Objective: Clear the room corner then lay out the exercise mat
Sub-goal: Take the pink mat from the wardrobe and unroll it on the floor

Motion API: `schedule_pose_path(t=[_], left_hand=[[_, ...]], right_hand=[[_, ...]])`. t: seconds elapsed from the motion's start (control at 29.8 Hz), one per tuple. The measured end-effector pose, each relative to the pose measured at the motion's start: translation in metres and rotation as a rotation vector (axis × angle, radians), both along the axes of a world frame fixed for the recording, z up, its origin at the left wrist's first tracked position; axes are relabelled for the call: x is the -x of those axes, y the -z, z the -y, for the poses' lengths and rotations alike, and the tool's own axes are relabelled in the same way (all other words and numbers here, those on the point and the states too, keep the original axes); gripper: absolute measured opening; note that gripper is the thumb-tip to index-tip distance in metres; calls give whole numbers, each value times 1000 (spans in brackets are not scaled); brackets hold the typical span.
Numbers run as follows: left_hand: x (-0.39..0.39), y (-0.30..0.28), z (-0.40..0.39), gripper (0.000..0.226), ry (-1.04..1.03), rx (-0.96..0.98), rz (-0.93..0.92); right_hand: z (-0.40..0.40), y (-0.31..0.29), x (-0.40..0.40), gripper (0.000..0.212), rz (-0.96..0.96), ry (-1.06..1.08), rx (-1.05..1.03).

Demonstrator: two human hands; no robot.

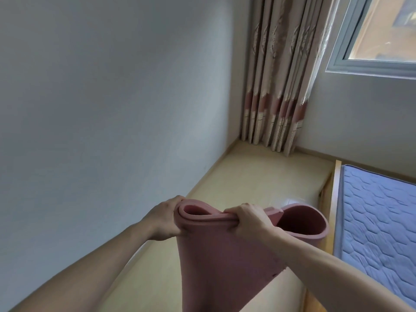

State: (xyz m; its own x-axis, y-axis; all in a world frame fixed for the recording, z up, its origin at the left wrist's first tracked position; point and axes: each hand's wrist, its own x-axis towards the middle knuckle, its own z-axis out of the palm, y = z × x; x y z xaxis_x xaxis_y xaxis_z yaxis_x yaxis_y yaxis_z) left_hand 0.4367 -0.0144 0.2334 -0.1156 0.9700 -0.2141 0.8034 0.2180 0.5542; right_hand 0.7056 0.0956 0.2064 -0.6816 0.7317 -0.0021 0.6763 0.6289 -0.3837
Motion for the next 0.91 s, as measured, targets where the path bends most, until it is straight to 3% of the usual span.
schedule_pose_path(t=[0.57, 0.91], left_hand=[[66, 46, -278, 50, 46, -56, -26], [107, 81, -409, 54, 37, -155, -52]], right_hand=[[-235, 50, 67, 35, 68, 227, 11], [-365, 92, 110, 48, -6, 314, -81]])
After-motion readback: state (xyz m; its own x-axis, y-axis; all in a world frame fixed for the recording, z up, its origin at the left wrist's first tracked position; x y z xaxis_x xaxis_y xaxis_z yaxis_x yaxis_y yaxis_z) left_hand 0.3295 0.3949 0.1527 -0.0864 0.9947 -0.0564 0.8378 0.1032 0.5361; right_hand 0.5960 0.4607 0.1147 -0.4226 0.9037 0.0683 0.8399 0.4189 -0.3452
